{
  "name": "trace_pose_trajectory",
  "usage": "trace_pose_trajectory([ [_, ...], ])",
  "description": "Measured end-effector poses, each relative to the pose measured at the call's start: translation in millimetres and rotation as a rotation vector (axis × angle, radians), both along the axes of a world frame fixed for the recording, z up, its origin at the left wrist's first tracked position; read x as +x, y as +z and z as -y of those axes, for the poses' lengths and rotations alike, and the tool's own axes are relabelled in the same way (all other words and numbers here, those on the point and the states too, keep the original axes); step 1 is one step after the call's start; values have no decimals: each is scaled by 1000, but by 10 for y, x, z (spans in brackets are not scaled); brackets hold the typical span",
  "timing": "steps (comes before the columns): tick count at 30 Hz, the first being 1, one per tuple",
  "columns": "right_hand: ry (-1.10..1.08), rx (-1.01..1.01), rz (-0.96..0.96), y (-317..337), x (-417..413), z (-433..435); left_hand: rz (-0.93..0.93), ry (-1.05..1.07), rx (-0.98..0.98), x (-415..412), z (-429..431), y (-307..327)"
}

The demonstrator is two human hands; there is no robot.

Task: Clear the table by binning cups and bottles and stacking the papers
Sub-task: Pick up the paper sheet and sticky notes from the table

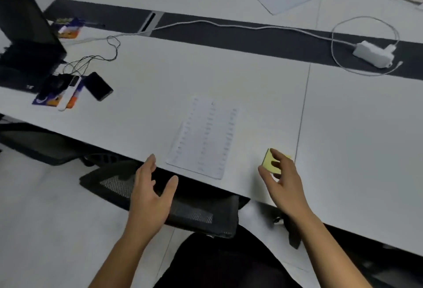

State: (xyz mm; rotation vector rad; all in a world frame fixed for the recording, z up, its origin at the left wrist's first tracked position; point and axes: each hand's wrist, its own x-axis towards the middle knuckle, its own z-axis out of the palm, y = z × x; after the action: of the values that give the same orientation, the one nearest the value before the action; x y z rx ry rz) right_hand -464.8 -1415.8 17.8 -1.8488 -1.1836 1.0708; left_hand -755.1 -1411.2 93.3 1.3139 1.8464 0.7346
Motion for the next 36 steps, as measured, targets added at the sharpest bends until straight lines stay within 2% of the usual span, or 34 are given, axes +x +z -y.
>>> trace_pose_trajectory([
  [4, -148, -111, 38, -273, 1, -311, -133, -132, -88, -101, -777, -325],
  [7, -196, -239, 210, -591, -22, -449, -245, -143, -196, -95, -1298, -857],
  [11, -122, -518, 426, -973, -155, -459, -478, -158, -430, -40, -1669, -1596],
  [14, -133, -506, 480, -1121, -355, -427, -545, -167, -500, 9, -1729, -1803],
  [16, -156, -416, 540, -1162, -492, -426, -491, -143, -435, 15, -1766, -1830],
  [19, -237, -387, 596, -1177, -634, -455, -365, -150, -415, -54, -1793, -1811],
  [23, -368, -467, 473, -1076, -677, -591, -178, -64, -461, -166, -1810, -1784],
  [27, -326, -564, 466, -958, -715, -603, -13, -13, -452, -227, -1774, -1714],
  [30, -255, -674, 520, -863, -750, -553, 21, -88, -396, -282, -1739, -1557],
  [32, -281, -714, 518, -735, -753, -510, 41, -162, -332, -312, -1725, -1377],
  [34, -381, -652, 477, -552, -751, -467, 74, -223, -248, -305, -1723, -1136],
  [36, -490, -497, 365, -298, -746, -424, 96, -278, -155, -270, -1714, -860],
])
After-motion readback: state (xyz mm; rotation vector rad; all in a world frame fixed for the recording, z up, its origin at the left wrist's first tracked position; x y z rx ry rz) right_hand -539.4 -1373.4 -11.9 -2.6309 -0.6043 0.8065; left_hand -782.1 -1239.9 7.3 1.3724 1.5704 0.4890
